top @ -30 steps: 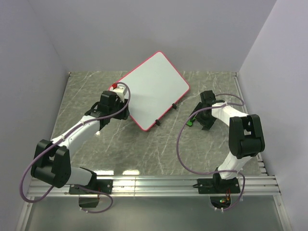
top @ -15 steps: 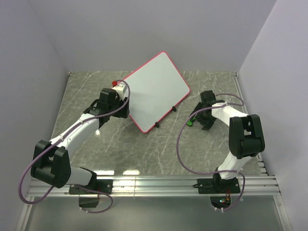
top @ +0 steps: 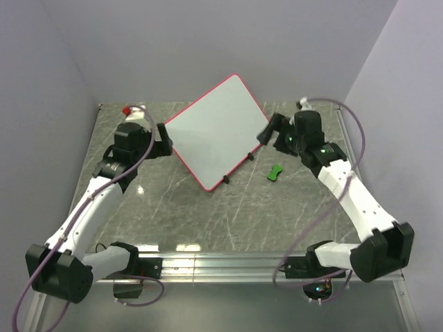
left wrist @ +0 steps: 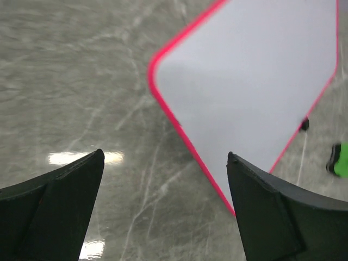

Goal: Erase the whiteboard

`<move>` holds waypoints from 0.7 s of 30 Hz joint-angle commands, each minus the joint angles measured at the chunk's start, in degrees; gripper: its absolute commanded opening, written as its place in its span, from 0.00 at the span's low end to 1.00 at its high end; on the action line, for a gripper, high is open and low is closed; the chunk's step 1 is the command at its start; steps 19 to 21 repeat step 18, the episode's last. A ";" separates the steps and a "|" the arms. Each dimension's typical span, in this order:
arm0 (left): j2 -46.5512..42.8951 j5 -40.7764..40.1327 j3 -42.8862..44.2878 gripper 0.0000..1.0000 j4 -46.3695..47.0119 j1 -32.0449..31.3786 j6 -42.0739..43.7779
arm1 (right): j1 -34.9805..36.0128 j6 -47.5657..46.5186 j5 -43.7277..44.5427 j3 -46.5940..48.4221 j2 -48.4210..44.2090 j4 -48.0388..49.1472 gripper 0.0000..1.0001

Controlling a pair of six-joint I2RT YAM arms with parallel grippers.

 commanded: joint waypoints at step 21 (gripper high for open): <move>3.42 -2.89 6.86 0.99 1.73 1.35 -4.93 | 4.12 -6.18 2.52 18.97 -10.19 -2.89 1.00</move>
